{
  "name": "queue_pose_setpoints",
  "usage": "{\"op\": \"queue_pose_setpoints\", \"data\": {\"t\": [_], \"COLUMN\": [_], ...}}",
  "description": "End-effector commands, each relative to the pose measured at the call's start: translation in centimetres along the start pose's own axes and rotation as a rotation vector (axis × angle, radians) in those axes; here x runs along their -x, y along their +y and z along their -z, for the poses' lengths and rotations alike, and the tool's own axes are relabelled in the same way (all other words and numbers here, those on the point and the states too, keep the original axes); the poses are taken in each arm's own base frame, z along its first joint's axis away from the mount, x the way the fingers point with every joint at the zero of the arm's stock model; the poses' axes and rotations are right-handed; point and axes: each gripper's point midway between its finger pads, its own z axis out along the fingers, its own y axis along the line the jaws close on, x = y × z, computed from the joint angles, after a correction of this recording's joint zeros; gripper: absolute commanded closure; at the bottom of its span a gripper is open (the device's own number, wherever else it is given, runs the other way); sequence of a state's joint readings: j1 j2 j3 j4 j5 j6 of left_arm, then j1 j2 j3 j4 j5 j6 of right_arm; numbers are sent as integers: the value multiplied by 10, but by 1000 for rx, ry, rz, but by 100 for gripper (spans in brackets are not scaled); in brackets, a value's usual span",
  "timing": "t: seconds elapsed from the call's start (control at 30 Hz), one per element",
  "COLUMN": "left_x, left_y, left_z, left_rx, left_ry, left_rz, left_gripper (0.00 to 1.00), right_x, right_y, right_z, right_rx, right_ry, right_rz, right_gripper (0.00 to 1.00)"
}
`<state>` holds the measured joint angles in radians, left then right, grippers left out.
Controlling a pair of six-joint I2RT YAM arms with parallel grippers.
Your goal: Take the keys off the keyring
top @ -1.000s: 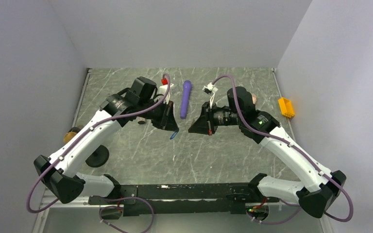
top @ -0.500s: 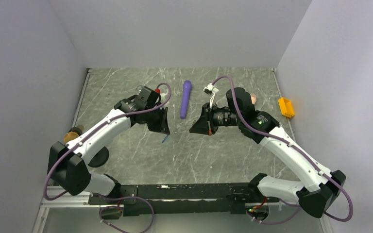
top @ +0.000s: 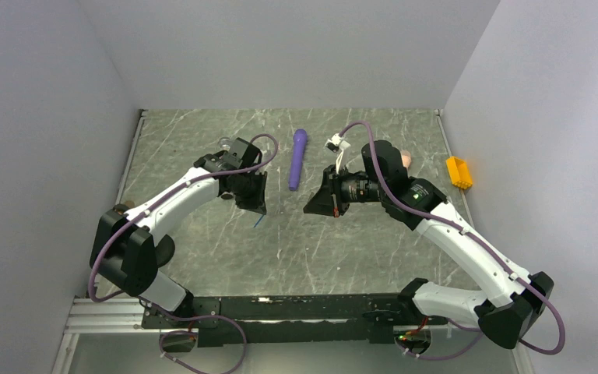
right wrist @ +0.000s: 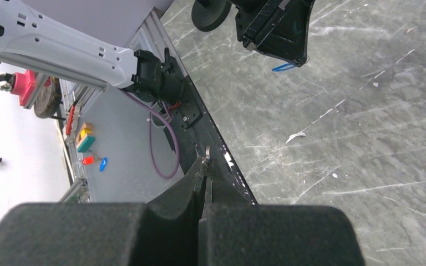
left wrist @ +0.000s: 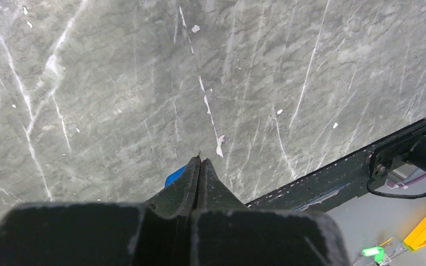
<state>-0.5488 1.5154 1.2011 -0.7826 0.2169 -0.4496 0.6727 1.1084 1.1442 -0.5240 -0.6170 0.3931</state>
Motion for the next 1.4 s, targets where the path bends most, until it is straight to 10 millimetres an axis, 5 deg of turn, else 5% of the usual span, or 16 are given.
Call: {"op": "queue_pose_setpoints", "data": {"t": [0.0,0.17,0.23,0.27,0.33,0.73,1.13,1.37], "left_x": [20,26,29,31,37,55,10,-11], "left_y": [0,8,9,9,7,12,49,63], "left_z": [10,15,19,22,30,106,135,149], "left_rx": [9,43,51,54,55,132,130,164], "left_ry": [-67,-82,-99,-109,-135,-308,-408,-466], "left_rz": [-17,-11,-11,-10,-16,-46,-28,-35], "left_gripper": [98,87,58,27,2,0,1,1], "right_x": [6,5,5,5,6,1,-33,-68], "right_y": [2,1,0,0,0,-10,-61,-99], "right_z": [2,0,-2,-2,-3,-13,-49,-71], "right_rx": [-5,1,2,3,3,0,-10,-36], "right_ry": [-18,-8,-1,1,1,46,249,360], "right_rz": [11,10,8,8,10,-17,-200,-298], "right_gripper": [100,100,100,100,100,100,100,100]}}
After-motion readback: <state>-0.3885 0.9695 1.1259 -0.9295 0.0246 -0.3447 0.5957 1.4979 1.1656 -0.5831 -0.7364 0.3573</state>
